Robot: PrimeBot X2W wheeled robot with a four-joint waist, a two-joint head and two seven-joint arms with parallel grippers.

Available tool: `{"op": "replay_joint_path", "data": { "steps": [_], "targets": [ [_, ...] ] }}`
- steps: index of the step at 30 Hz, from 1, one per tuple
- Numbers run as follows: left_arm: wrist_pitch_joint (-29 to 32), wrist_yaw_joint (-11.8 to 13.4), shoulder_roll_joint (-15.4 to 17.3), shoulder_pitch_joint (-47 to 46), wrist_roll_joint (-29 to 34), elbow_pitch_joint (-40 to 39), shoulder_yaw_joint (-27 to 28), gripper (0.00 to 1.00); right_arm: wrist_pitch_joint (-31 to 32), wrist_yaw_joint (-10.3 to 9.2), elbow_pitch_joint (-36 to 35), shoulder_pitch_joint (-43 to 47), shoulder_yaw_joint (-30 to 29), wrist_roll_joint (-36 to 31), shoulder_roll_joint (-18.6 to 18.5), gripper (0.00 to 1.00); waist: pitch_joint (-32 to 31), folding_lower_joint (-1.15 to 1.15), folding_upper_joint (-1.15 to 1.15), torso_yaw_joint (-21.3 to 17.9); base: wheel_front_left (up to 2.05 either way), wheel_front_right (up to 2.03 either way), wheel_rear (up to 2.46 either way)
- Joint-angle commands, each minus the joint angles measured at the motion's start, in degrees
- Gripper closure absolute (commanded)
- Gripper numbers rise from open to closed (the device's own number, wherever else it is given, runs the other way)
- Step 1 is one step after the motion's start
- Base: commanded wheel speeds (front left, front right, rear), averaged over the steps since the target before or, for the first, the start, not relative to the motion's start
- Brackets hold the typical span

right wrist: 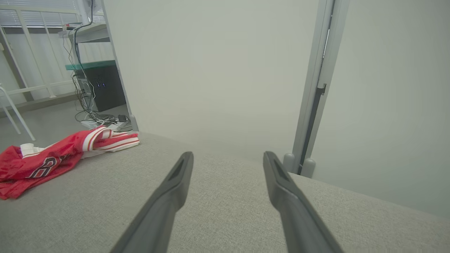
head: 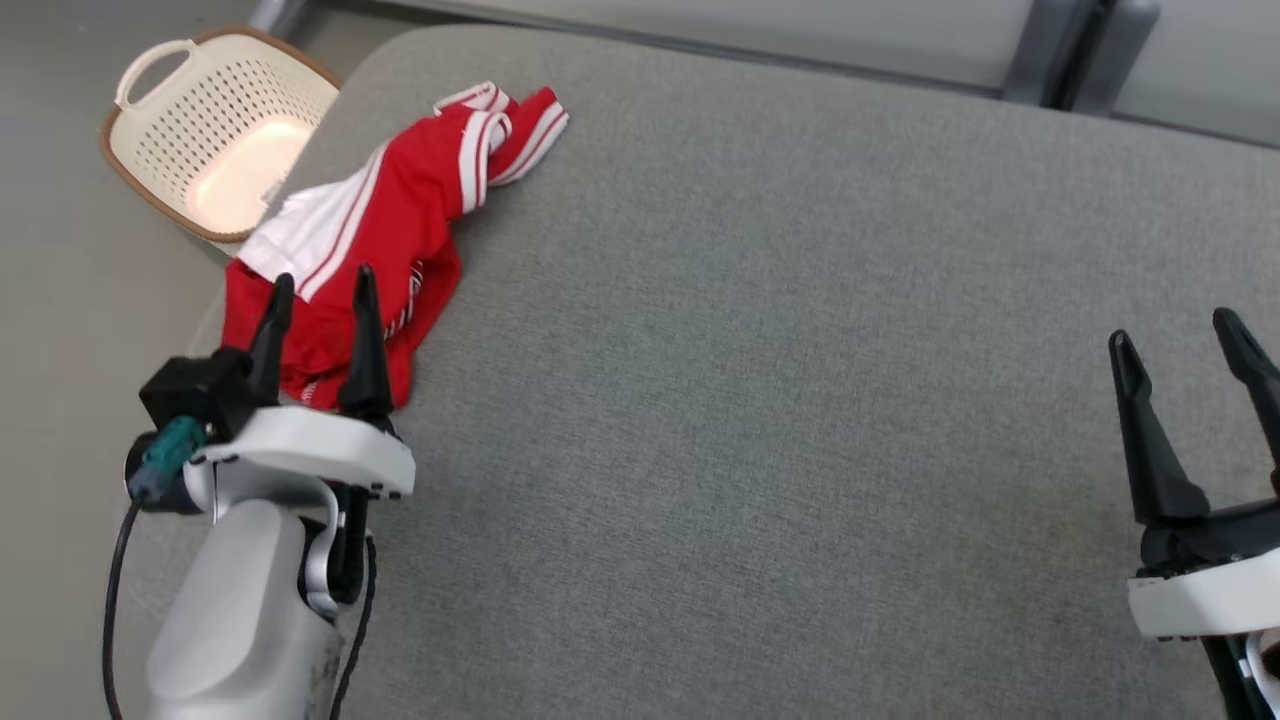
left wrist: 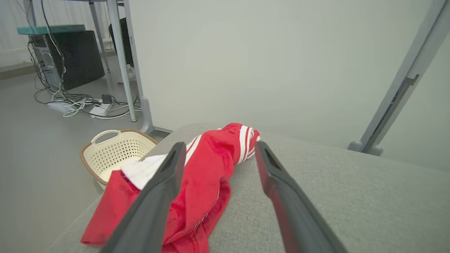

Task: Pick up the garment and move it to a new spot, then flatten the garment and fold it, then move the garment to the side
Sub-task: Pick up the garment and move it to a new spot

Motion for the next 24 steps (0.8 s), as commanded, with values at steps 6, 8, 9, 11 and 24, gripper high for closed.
{"op": "replay_joint_path", "data": {
  "steps": [6,8,9,11,24],
  "targets": [
    [-0.2,-3.0,0.8,-11.5,-2.9,16.3,2.2,0.0,-0.2,-0.05,-0.6,-3.8,-0.4,0.3,-1.6,0.0,11.7,0.0,0.0,-4.8,0.0,0.0,0.0],
    [-0.2,-4.1,1.2,-14.3,-3.9,22.0,2.9,0.0,-0.6,-0.05,-0.3,-4.5,-0.4,0.4,-1.7,0.0,12.8,0.0,0.0,-5.3,0.0,0.0,0.0],
    [-0.1,-4.4,1.6,-15.5,-3.8,24.7,3.0,0.0,-0.8,-0.05,-0.1,-4.8,-0.4,0.4,-1.7,0.0,13.2,0.0,0.0,-5.5,0.0,0.0,0.0],
    [0.0,-5.3,2.4,-18.5,-5.2,32.1,4.0,0.0,-1.3,-0.05,0.6,-5.8,-0.1,0.5,-1.7,0.0,13.9,0.0,0.0,-6.1,0.0,0.0,0.0],
    [-0.1,-4.4,3.7,-14.9,-2.0,25.4,9.7,1.0,-4.2,-0.05,4.8,-5.7,0.5,0.8,-0.8,0.0,9.4,0.0,0.0,-7.8,0.0,0.0,0.0]
  ]
}}
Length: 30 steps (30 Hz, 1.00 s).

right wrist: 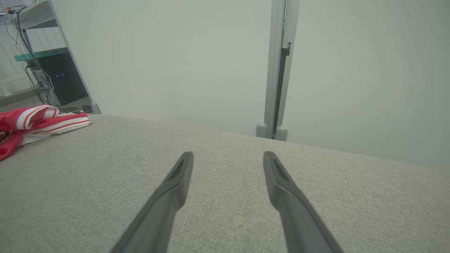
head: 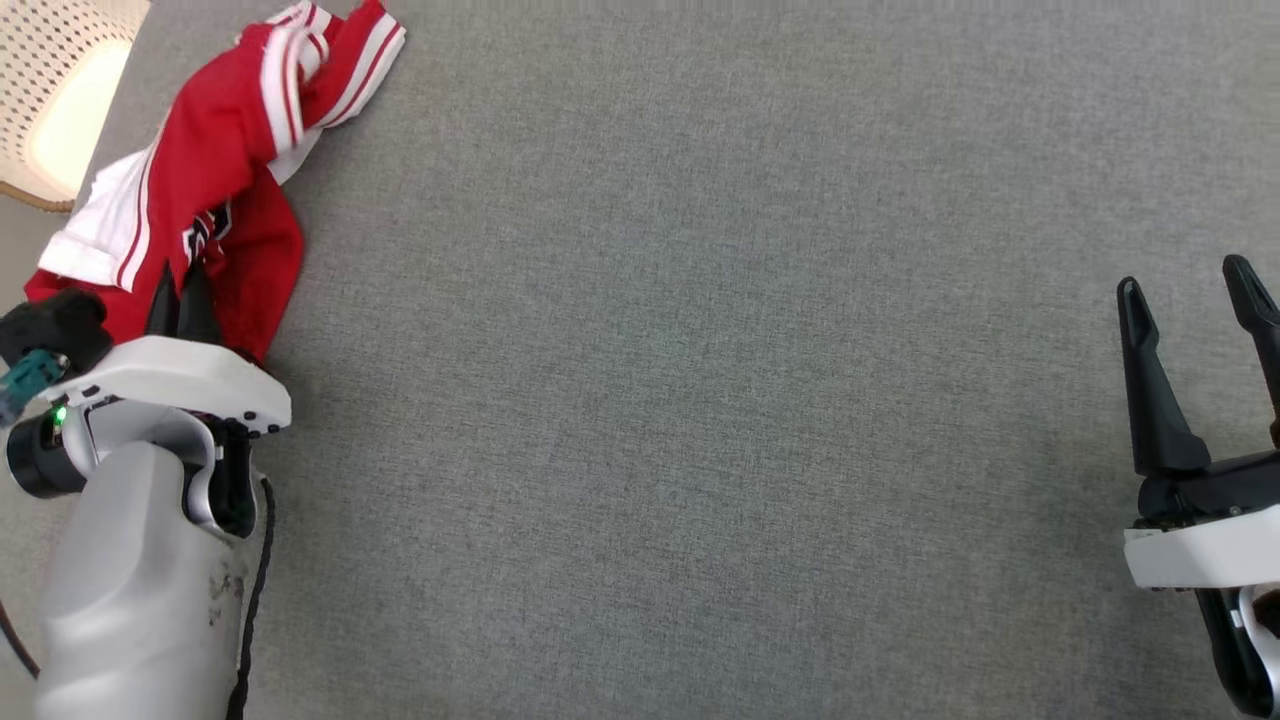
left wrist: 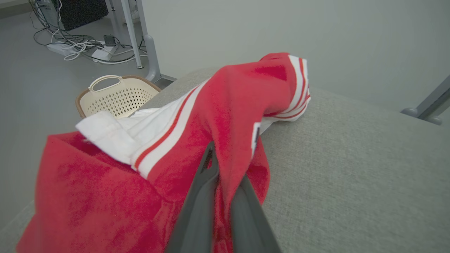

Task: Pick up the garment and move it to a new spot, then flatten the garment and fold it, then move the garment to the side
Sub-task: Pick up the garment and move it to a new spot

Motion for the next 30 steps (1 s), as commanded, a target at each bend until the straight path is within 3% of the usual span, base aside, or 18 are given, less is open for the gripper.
{"op": "replay_joint_path", "data": {
  "steps": [1,6,12,22,30],
  "targets": [
    [-0.1,0.6,-0.1,2.3,1.2,-3.0,1.2,1.0,-0.5,-0.02,0.5,0.7,-0.1,0.1,0.2,0.0,-2.0,0.0,0.0,-0.5,0.0,0.0,0.0],
    [-0.1,0.9,-2.0,10.5,6.0,-15.6,3.9,1.0,-1.6,-0.02,2.2,1.8,0.3,0.3,1.6,0.0,-6.6,0.0,0.0,-1.6,0.0,0.0,0.0],
    [-0.1,0.7,-3.5,18.6,9.7,-26.3,3.3,1.0,-2.2,-0.02,3.7,3.1,1.7,0.8,2.4,0.0,-10.9,0.0,0.0,-3.4,0.0,0.0,0.0],
    [3.0,0.7,-5.4,30.8,12.1,-42.4,-4.1,1.0,-2.6,-0.02,5.3,6.2,3.2,1.4,3.8,0.0,-15.9,0.0,0.0,-9.7,0.0,0.0,0.0],
    [7.8,-1.9,-6.0,29.4,12.4,-45.6,-13.9,1.0,-3.4,-0.02,5.7,5.8,3.4,1.9,5.0,0.0,-15.2,0.0,0.0,-18.2,0.0,0.0,0.0]
  ]
}}
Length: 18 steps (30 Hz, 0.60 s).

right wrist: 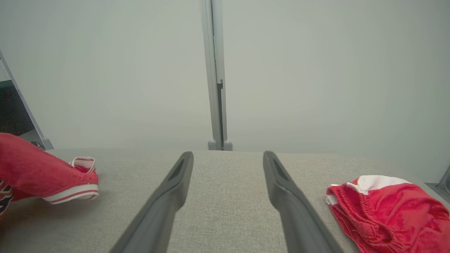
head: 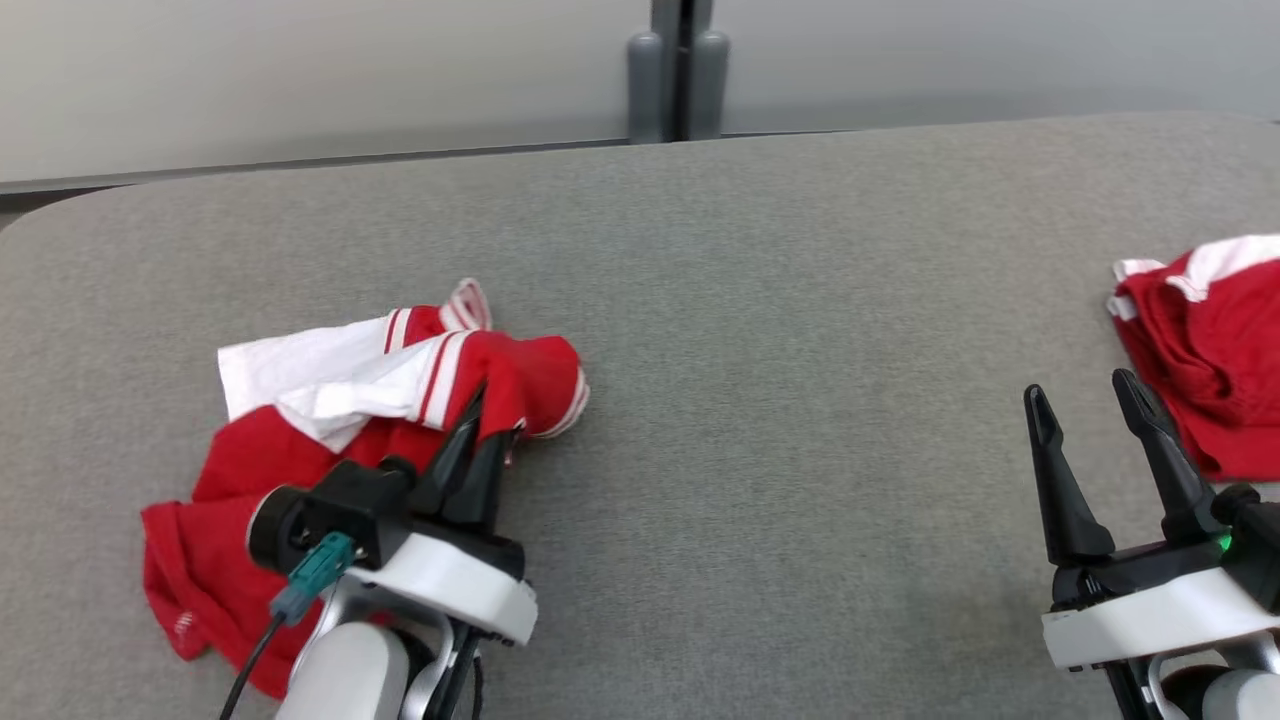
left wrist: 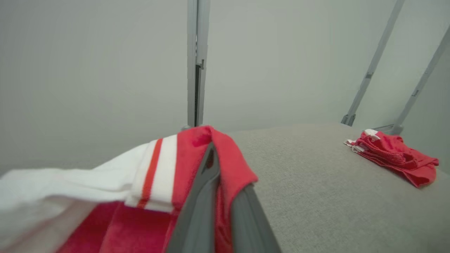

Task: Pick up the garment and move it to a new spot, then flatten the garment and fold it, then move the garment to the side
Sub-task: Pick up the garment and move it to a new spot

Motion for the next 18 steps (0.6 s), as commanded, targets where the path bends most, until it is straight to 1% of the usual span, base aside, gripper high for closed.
{"op": "replay_joint_path", "data": {
  "steps": [1,5,6,7,12,13,14,15,18],
  "targets": [
    [0.3,-0.6,0.1,-2.6,0.2,0.1,-1.7,1.0,-0.7,-0.02,0.2,-0.5,-0.1,0.2,0.3,0.0,1.0,0.0,0.0,-4.8,0.0,0.0,0.0],
    [0.9,-1.5,-0.1,-7.3,0.2,1.7,-6.6,1.0,-1.7,-0.01,0.7,-1.4,-0.5,0.8,1.2,0.0,3.5,0.0,0.0,-9.5,0.0,0.0,0.0],
    [1.1,-1.8,-0.1,-10.1,0.3,2.4,-8.7,1.0,-2.3,-0.01,1.2,-1.7,-0.6,0.9,1.7,0.0,5.2,0.0,0.0,-11.8,0.0,0.0,0.0],
    [1.2,-1.9,-0.1,-11.4,0.0,2.8,-9.7,1.0,-2.7,-0.01,1.5,-1.9,-0.5,1.0,1.9,0.0,6.1,0.0,0.0,-12.8,0.0,0.0,0.0],
    [1.0,-2.3,-0.2,-15.9,-2.1,5.6,-15.6,1.0,-4.5,-0.01,3.0,-2.9,-0.7,1.7,2.9,0.0,9.9,0.0,0.0,-16.2,0.0,0.0,0.0],
    [1.1,-2.1,-0.1,-16.5,-2.5,6.4,-16.4,0.94,-4.9,-0.01,3.4,-3.1,-0.6,1.9,3.1,0.0,10.5,0.0,0.0,-16.6,0.0,0.0,0.0],
    [1.2,-1.7,-0.1,-17.1,-2.2,7.4,-17.1,0.43,-5.3,-0.01,3.7,-3.4,-0.4,2.0,3.3,0.0,11.0,0.0,0.0,-16.9,0.0,0.0,0.0],
    [1.1,-1.7,-0.2,-17.5,-2.3,8.2,-17.8,0.0,-5.7,-0.01,4.1,-3.7,-0.4,2.0,3.4,0.0,11.3,0.0,0.0,-17.1,0.0,0.0,0.0],
    [0.4,-1.9,-0.2,-18.3,-1.6,9.9,-19.6,0.0,-6.6,-0.02,5.0,-4.2,-0.6,2.0,3.5,0.0,11.8,0.0,0.0,-16.7,0.0,0.0,0.0]
  ]
}}
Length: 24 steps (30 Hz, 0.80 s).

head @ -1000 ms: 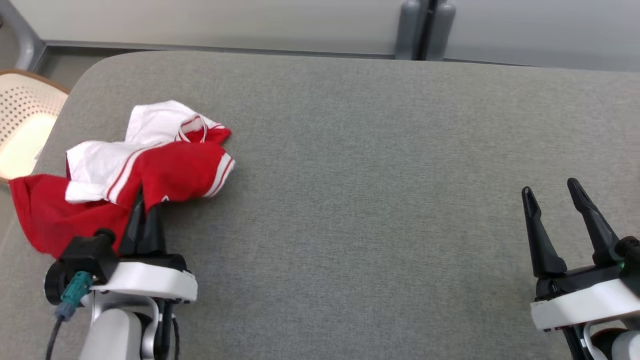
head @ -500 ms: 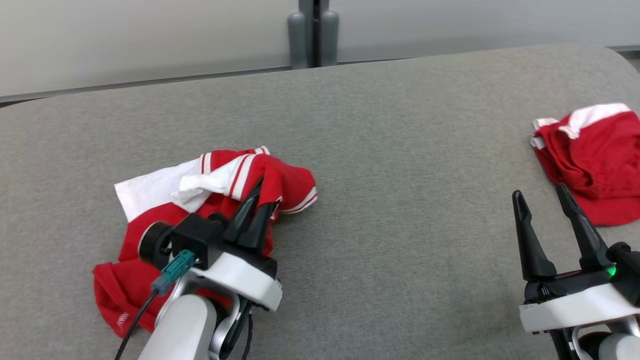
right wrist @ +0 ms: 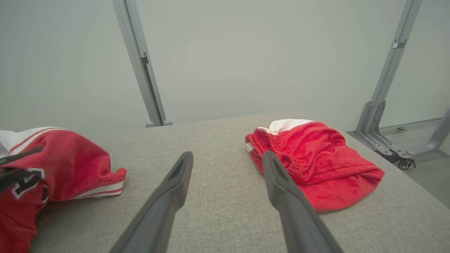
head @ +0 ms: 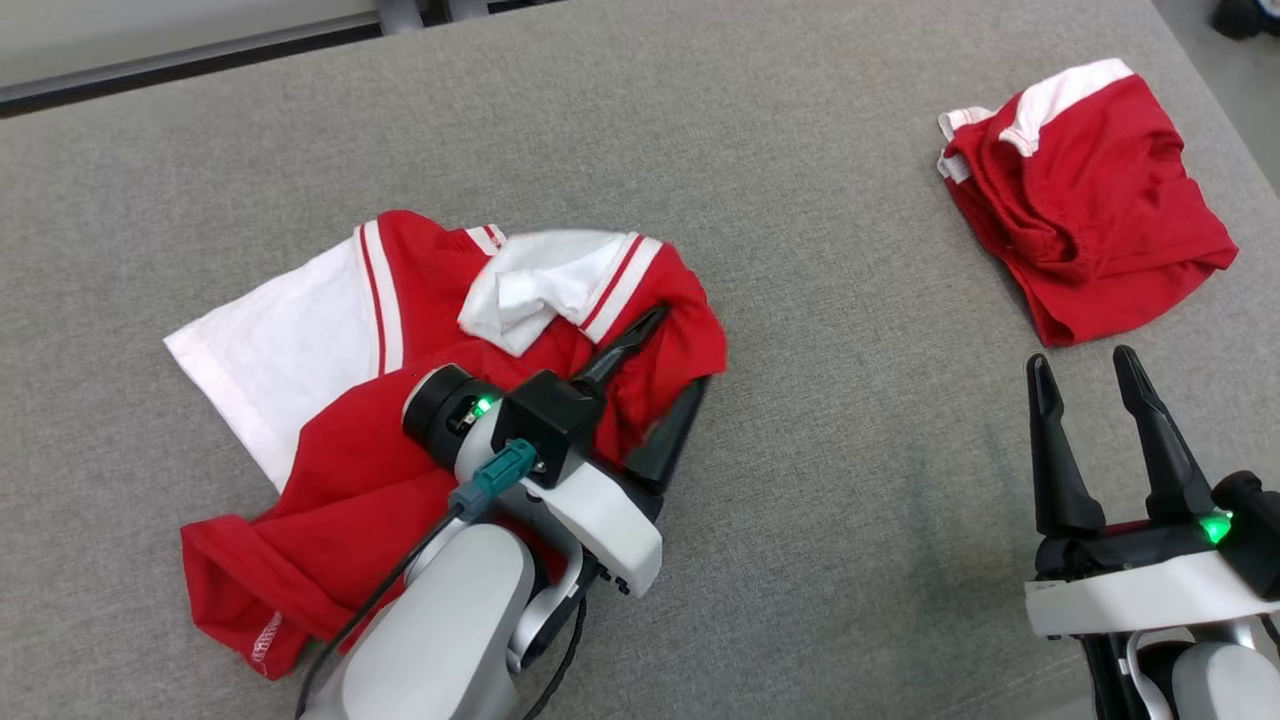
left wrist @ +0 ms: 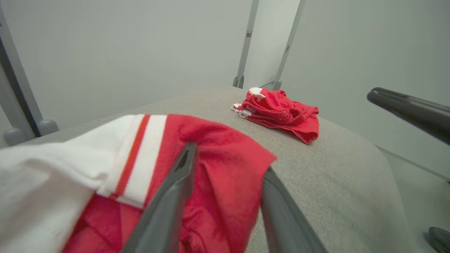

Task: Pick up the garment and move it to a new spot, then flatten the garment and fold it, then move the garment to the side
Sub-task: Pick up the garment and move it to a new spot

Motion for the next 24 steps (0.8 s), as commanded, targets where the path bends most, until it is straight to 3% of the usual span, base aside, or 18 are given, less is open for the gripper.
{"op": "replay_joint_path", "data": {
  "steps": [1,6,10,24],
  "targets": [
    [-0.7,-0.2,0.3,-1.1,0.8,0.5,-1.0,0.0,-0.6,0.0,0.5,-0.8,-0.2,0.2,0.1,0.0,1.0,0.0,0.0,-0.2,0.0,0.0,0.0],
    [-2.5,-0.5,1.3,-0.3,1.1,-0.5,-2.6,0.0,-0.9,0.0,1.2,-1.3,-0.3,-0.1,-0.7,0.0,-0.3,0.0,0.0,2.1,0.0,0.0,0.0],
    [-3.6,0.6,2.9,1.8,0.5,-2.5,-1.5,0.0,-0.4,0.0,1.2,-1.3,-0.7,-0.4,-1.6,0.0,-2.6,0.0,0.0,5.1,0.0,0.0,0.0],
    [-7.4,10.6,8.5,11.2,-6.2,-6.3,14.3,0.0,3.8,0.0,-1.3,2.4,-2.0,-1.4,-3.6,0.0,-9.6,0.0,0.0,14.5,0.0,0.0,0.0]
  ]
}}
